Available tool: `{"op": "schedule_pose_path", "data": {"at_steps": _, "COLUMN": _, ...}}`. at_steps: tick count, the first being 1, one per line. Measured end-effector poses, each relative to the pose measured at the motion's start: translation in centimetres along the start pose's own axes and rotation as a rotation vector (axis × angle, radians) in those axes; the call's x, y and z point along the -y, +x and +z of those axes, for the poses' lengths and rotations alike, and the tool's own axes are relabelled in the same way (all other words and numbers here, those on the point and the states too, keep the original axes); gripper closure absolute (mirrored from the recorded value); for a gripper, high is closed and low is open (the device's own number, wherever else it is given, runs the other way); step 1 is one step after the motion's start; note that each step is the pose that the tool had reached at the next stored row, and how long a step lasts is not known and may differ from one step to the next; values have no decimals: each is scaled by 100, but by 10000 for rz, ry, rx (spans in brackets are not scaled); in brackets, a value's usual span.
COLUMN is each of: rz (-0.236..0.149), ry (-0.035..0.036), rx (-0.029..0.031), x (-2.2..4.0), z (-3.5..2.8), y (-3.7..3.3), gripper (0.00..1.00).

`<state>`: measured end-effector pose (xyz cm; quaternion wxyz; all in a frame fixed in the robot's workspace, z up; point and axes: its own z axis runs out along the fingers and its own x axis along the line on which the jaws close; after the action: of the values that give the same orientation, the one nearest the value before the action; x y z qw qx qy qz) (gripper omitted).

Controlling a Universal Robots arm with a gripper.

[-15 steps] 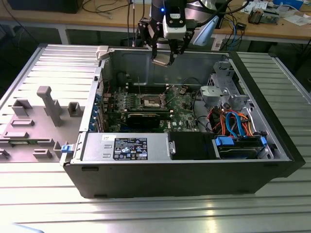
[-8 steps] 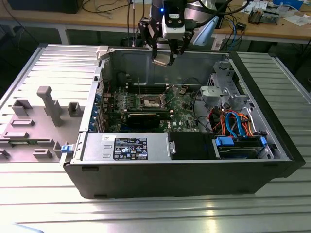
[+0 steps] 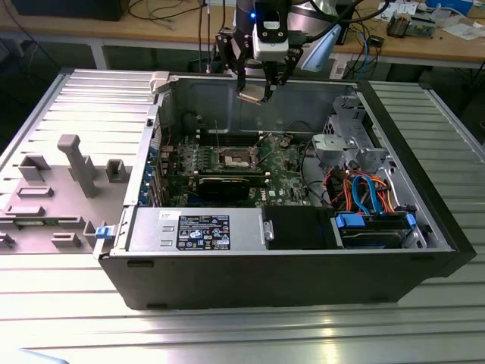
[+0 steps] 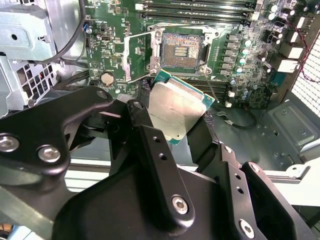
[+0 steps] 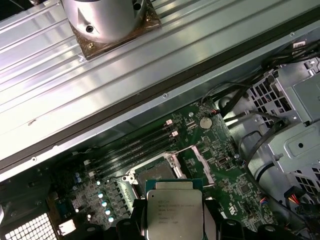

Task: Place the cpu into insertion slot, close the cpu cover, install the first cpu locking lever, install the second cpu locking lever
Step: 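Place the cpu into insertion slot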

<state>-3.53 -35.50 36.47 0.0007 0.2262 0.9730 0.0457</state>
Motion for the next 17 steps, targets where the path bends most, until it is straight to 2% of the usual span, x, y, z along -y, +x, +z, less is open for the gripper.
{"op": "schedule_pose_path", "data": {"at_steps": 7, "rz": 590, "ry": -10, "rx": 52, "x": 0, "z": 5, "y": 0, "gripper": 45}}
{"op": "schedule_pose_path", "data": {"at_steps": 17, "rz": 628, "ry": -12, "rx": 56, "x": 0, "z": 6, "y": 0, "gripper": 45}}
